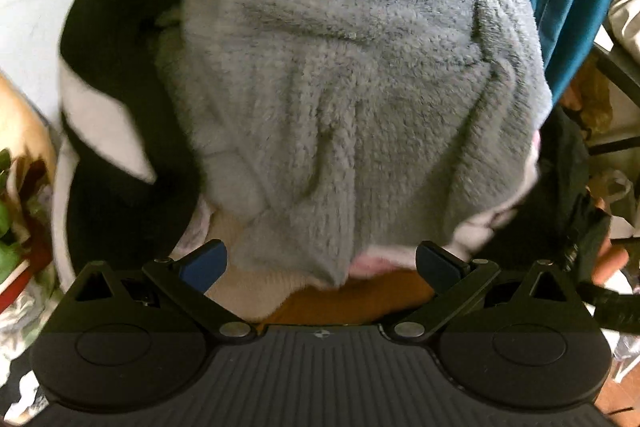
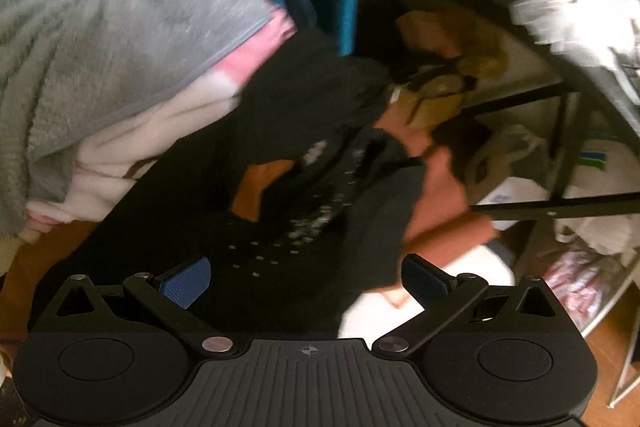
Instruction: Fold clothes
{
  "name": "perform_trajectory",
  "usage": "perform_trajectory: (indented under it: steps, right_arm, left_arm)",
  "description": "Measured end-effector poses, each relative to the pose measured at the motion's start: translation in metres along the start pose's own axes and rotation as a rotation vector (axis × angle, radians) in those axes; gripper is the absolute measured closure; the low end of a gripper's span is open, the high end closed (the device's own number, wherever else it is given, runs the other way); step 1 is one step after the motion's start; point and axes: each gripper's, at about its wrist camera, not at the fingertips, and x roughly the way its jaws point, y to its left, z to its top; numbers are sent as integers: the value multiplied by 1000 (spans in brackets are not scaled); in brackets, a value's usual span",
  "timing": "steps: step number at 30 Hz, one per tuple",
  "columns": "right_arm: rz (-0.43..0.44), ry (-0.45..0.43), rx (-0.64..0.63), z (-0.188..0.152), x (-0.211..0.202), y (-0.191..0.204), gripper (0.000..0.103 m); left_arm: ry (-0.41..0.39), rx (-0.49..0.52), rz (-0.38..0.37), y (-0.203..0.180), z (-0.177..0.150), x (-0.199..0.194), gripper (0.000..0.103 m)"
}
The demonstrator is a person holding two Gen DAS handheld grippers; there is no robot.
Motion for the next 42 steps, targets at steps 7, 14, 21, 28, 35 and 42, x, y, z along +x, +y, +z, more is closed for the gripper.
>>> perform_trajectory:
  steps: [7, 14, 21, 28, 35, 42]
  right_arm:
    - [10, 8, -15, 9, 38, 22, 1]
    - [28, -10, -10, 10, 58, 33, 1]
    - [105, -30, 27, 2, 65, 20, 1]
    - [143, -33, 58, -2, 68, 15, 1]
    - [197, -43, 120, -9, 76, 6, 1]
    - [235, -68, 149, -17, 79, 3, 1]
  left_arm:
    - [32, 52, 45, -3, 7, 48, 1]
    - [93, 15, 40, 9, 8, 81, 0]
    - [113, 74, 65, 1, 3, 99, 0]
    - [112, 78, 70, -1, -1, 109, 0]
    - [74, -60, -41, 26, -15, 111, 0]
    - [30, -92, -40, 26, -22, 107, 0]
